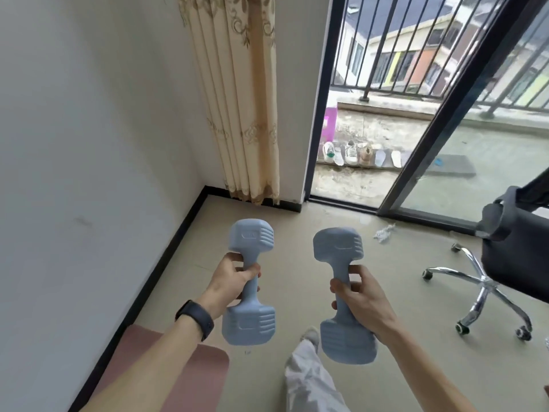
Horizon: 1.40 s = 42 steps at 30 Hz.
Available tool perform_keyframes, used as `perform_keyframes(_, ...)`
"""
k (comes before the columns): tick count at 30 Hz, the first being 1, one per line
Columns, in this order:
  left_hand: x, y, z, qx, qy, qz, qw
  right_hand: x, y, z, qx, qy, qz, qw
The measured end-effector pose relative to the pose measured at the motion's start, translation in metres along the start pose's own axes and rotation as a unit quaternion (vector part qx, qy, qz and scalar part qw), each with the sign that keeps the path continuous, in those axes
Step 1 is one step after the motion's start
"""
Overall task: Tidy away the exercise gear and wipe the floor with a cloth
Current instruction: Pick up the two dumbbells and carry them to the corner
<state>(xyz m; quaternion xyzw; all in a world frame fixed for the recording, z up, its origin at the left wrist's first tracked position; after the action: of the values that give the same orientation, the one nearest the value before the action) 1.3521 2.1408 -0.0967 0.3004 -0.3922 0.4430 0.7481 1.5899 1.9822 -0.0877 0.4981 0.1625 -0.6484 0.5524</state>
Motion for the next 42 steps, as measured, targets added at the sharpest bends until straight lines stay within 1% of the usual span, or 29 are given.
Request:
perform_keyframes(5, 0.02, -0.023, -0.105, 0.032, 0.048, 0.005, 0.998, -0.013, 0.005, -0.125, -0.039, -0.046, 0.015, 0.998)
perform_keyframes(9, 0.035, -0.034, -0.17, 0.056, 0.1, 0.019, 0.993, -0.029, 0.007, -0.207, -0.06, -0.077, 0.046, 0.994)
perform_keyframes(12, 0.039, -0.039, -0.219, 0.05, 0.131, 0.027, 0.99, -0.036, 0.003, -0.261, -0.079, -0.105, 0.063, 0.989)
perform_keyframes(18, 0.037, -0.048, -0.341, 0.033, 0.188, 0.002, 0.982, -0.039, -0.023, -0.381, -0.11, -0.153, 0.088, 0.978)
perform_keyframes(24, 0.023, -0.057, -0.471, -0.014, 0.233, -0.076, 0.969, -0.018, -0.053, -0.495, -0.104, -0.213, 0.084, 0.968)
perform_keyframes(27, 0.01, -0.065, -0.528, -0.027, 0.25, -0.103, 0.962, 0.002, -0.068, -0.545, -0.101, -0.241, 0.07, 0.963)
perform_keyframes(32, -0.045, -0.08, -0.627, -0.045, 0.27, -0.176, 0.946, 0.062, -0.095, -0.631, -0.101, -0.279, 0.053, 0.953)
perform_keyframes(36, -0.096, -0.093, -0.701, -0.027, 0.271, -0.217, 0.937, 0.138, -0.124, -0.703, -0.109, -0.299, 0.048, 0.947)
perform_keyframes(42, -0.208, -0.12, -0.811, -0.035, 0.269, -0.27, 0.924, 0.259, -0.166, -0.802, -0.104, -0.309, 0.06, 0.943)
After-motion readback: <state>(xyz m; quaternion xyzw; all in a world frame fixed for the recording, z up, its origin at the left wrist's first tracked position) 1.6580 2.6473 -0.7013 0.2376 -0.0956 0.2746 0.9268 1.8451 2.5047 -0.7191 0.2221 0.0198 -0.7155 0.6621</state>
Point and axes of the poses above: each hand's wrist, its own z-axis away from the middle knuckle, its own y-axis out of the back of the hand, x = y × z, the point moved 8 cm from there along -z, towards the middle knuckle, and after that the axes turned 5 degrees about z, right-handed, at the moved point
